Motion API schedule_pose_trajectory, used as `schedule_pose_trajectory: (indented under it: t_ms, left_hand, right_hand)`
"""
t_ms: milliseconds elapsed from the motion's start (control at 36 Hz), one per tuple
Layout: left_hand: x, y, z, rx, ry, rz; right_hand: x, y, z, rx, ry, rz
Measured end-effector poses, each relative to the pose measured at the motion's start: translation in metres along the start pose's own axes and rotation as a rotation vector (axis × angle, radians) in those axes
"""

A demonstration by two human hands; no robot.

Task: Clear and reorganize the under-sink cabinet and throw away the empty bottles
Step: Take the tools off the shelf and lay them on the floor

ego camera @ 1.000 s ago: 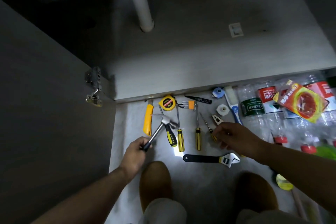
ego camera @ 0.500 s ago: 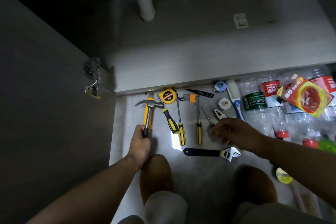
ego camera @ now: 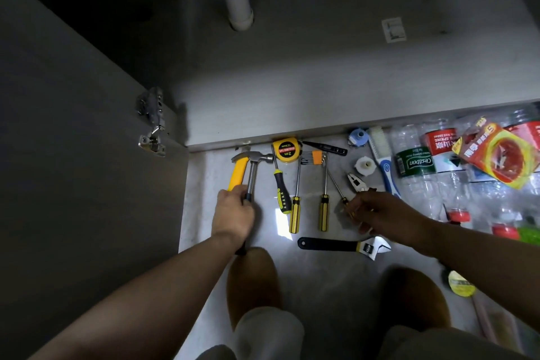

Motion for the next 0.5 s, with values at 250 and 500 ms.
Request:
schedule_pose_trajectory:
  t_ms: [250, 500]
  left_hand:
    - [0.016, 0.026, -0.002, -0.03, 0.39, -0.043]
    - [0.018, 0.017, 0.018, 0.15, 0.327, -0.084]
  right_hand:
    - [0.003, 0.006, -0.006, -0.01, 0.007, -0.02]
    - [0.005, 0.008, -0.012, -0.011, -0.01, -0.018]
Point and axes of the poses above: each hand's wrist, its own y-axis towards the middle knuckle, its own x-axis out of the back of the hand, z = x × y, the point moved 6 cm from there along y, towards the middle knuckle, and after that the axes turned 12 degrees about z, right-handed, at the moved point
